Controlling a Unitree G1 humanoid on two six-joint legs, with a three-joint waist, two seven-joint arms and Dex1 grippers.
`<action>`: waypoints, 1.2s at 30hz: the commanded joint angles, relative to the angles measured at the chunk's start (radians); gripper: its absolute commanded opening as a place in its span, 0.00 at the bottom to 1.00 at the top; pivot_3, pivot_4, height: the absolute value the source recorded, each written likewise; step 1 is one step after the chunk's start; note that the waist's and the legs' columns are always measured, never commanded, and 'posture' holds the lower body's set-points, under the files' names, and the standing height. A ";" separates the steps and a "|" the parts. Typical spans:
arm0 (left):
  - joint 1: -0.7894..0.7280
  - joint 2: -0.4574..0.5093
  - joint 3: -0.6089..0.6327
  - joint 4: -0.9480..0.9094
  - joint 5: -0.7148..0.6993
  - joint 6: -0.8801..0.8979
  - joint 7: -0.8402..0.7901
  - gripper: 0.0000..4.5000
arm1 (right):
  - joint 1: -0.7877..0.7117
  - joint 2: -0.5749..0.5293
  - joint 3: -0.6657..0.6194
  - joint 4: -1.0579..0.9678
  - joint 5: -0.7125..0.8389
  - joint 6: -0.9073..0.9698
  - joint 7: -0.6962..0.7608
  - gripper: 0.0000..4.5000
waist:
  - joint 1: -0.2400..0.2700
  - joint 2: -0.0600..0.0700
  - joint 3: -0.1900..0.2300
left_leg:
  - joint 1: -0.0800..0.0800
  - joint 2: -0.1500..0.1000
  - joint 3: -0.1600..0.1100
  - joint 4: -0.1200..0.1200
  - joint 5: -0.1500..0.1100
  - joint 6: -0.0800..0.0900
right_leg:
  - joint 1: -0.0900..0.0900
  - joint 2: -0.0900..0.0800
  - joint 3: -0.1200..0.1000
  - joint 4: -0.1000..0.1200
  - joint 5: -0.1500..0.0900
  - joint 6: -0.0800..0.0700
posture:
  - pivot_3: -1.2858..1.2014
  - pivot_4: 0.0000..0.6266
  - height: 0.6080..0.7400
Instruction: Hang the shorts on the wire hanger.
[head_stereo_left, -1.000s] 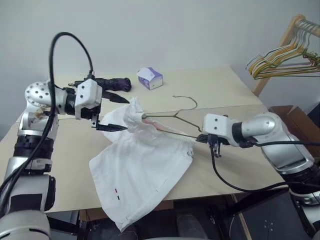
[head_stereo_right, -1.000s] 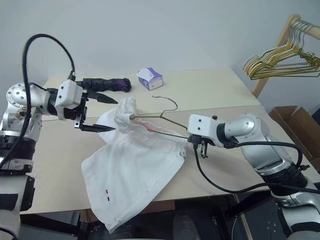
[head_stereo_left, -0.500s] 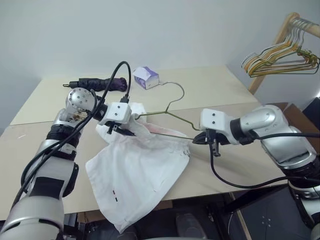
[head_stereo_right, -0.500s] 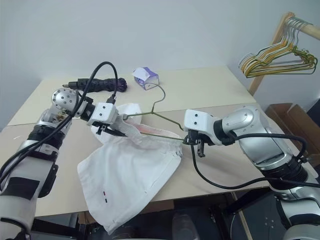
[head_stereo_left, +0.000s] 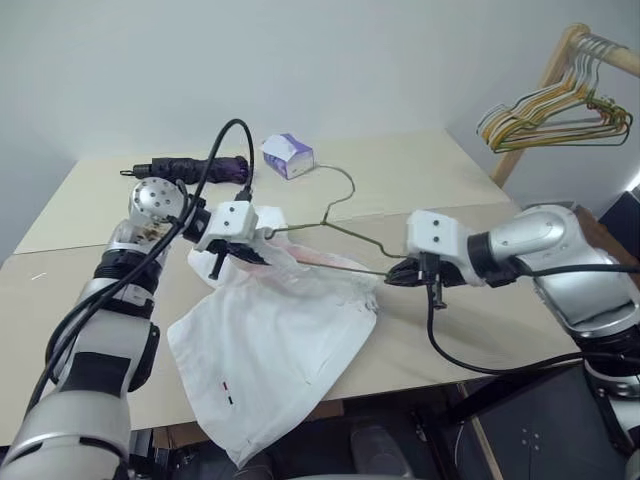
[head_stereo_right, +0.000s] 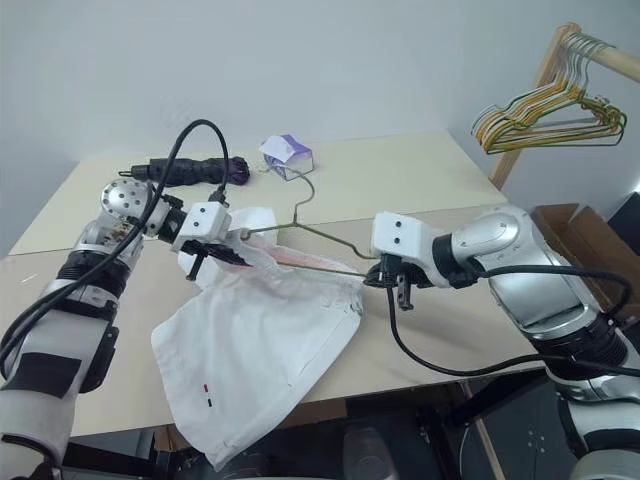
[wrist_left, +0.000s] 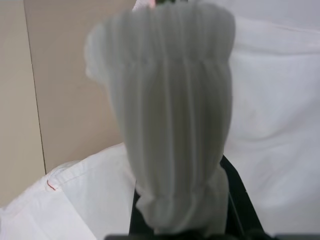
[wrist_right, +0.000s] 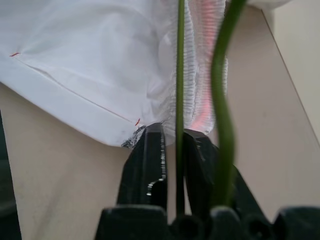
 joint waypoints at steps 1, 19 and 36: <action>-0.011 0.040 0.060 -0.034 -0.028 0.030 -0.003 0.00 | 0.044 -0.033 -0.139 0.041 0.011 0.009 -0.069 0.47 | 0.001 0.000 0.000 | 0.000 0.000 0.000 0.000 0.000 0.000 | 0.000 0.000 0.000 0.000 0.000 0.000 | 0.42 0.00 1.00; 0.072 0.058 0.116 -0.140 -0.032 0.129 0.027 0.00 | 0.258 0.436 -0.221 0.004 0.168 0.314 -0.526 0.99 | -0.003 0.000 0.000 | 0.002 0.000 -0.001 0.000 0.000 0.000 | 0.001 0.001 0.000 0.002 0.000 0.000 | 0.42 0.00 1.00; 0.094 0.077 0.123 -0.154 -0.023 0.139 0.030 0.00 | 0.220 0.551 -0.229 0.052 0.228 0.376 -0.631 0.10 | 0.002 0.000 0.000 | 0.002 0.000 -0.003 0.000 0.000 0.001 | 0.001 0.001 0.000 0.002 0.000 0.000 | 0.43 0.00 1.00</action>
